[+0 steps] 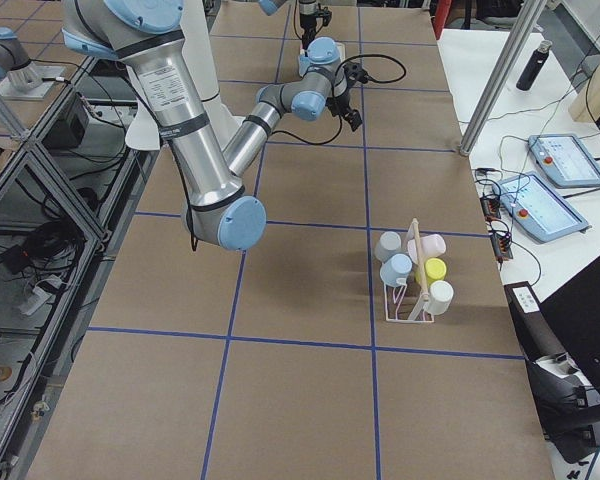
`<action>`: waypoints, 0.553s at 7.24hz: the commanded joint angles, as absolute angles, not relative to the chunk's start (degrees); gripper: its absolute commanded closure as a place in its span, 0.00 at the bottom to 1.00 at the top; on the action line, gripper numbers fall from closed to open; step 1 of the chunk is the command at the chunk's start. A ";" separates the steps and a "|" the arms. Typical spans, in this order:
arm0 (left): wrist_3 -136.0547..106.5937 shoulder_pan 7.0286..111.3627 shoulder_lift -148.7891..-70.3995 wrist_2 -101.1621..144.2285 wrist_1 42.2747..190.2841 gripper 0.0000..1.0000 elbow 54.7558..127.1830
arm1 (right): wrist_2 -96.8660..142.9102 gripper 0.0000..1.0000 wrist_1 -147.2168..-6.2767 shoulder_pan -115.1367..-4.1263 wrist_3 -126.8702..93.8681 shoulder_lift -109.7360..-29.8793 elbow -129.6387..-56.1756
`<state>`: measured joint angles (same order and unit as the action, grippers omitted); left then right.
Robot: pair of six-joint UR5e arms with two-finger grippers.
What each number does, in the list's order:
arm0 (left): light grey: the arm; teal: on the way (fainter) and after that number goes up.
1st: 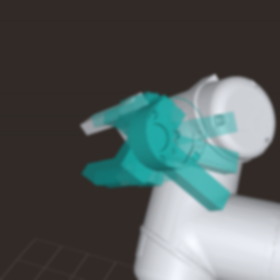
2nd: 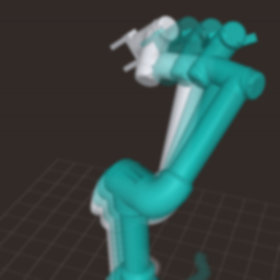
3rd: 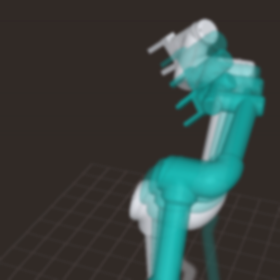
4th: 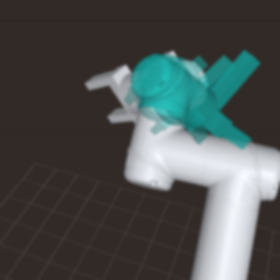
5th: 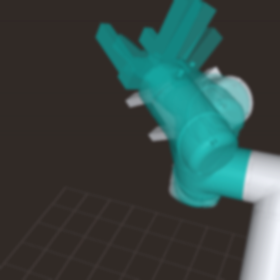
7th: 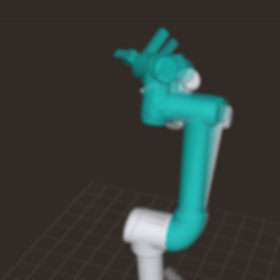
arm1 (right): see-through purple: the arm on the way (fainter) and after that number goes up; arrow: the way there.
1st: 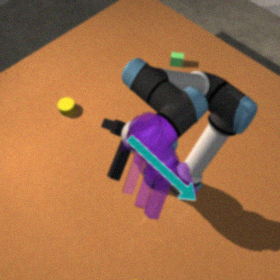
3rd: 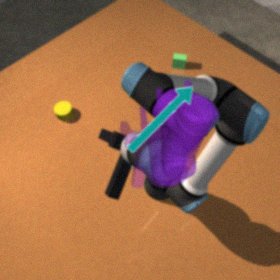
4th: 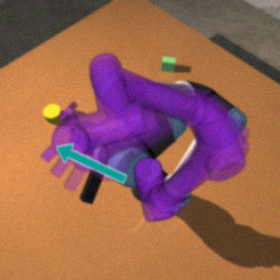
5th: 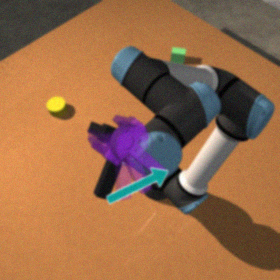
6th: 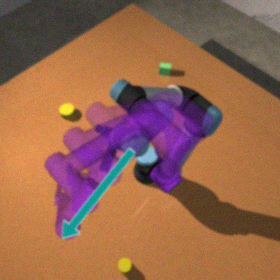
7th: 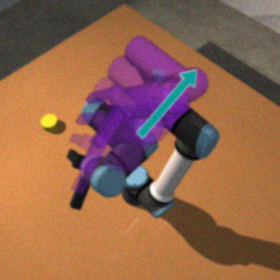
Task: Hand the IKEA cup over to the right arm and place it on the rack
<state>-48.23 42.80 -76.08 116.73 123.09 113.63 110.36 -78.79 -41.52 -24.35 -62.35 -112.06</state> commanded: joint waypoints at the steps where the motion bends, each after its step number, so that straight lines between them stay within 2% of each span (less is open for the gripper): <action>1: -48.95 42.10 -76.20 116.54 123.13 0.56 113.55 | 110.30 0.00 -78.93 -41.48 -24.35 -62.31 -112.06; 2: -49.04 42.19 -76.29 116.63 123.22 0.84 113.64 | 109.87 0.00 -78.93 -41.31 -24.35 -62.40 -111.97; 3: -48.96 42.19 -76.29 116.72 123.22 1.00 113.73 | 109.78 0.00 -78.93 -41.22 -24.35 -62.58 -111.97; 4: -48.96 42.19 -76.20 116.72 123.22 1.00 113.82 | 109.78 0.00 -78.93 -41.13 -24.35 -62.58 -111.89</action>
<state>-48.96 42.19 -76.25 116.68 123.21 113.71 109.86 -78.92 -41.25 -24.35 -62.51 -111.96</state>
